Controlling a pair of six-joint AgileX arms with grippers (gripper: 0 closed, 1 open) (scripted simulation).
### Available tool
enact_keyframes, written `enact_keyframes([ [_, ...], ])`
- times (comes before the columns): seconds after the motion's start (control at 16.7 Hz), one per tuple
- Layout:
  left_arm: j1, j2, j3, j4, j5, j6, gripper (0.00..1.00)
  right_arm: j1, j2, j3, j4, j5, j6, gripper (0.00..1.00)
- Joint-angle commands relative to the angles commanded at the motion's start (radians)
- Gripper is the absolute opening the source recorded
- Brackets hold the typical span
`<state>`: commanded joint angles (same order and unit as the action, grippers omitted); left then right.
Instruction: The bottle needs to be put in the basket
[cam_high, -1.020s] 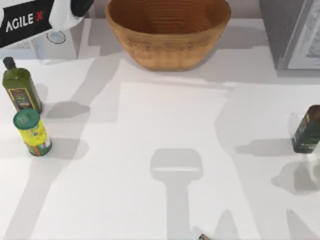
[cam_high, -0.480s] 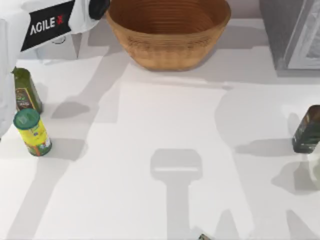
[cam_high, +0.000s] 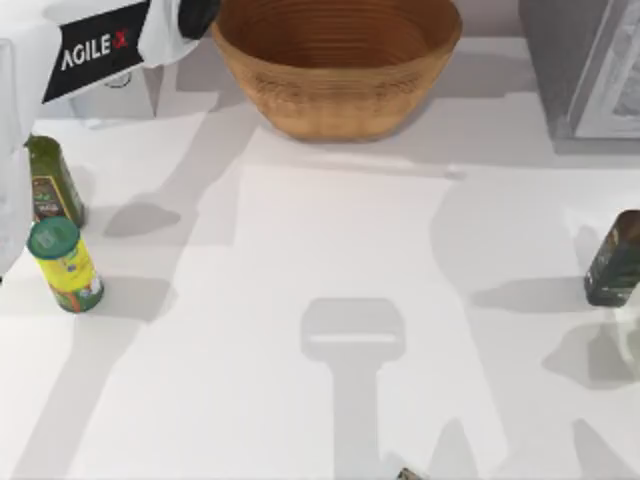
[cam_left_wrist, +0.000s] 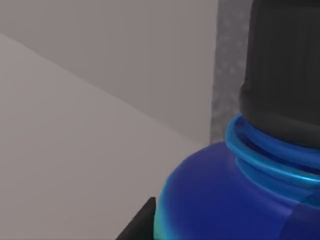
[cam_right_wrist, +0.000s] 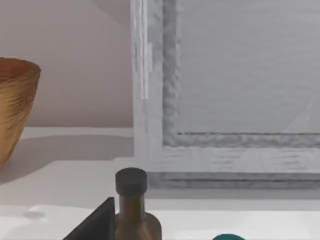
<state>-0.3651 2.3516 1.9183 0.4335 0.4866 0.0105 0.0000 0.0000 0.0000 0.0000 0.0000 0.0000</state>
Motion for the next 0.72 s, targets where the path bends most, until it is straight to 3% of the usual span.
enact_keyframes([
  [0.36, 0.000, 0.000, 0.000, 0.000, 0.000, 0.000, 0.98, 0.000, 0.000, 0.000, 0.000, 0.000, 0.000, 1.00],
  [0.72, 0.000, 0.000, 0.000, 0.000, 0.000, 0.000, 1.00, 0.000, 0.000, 0.000, 0.000, 0.000, 0.000, 1.00],
])
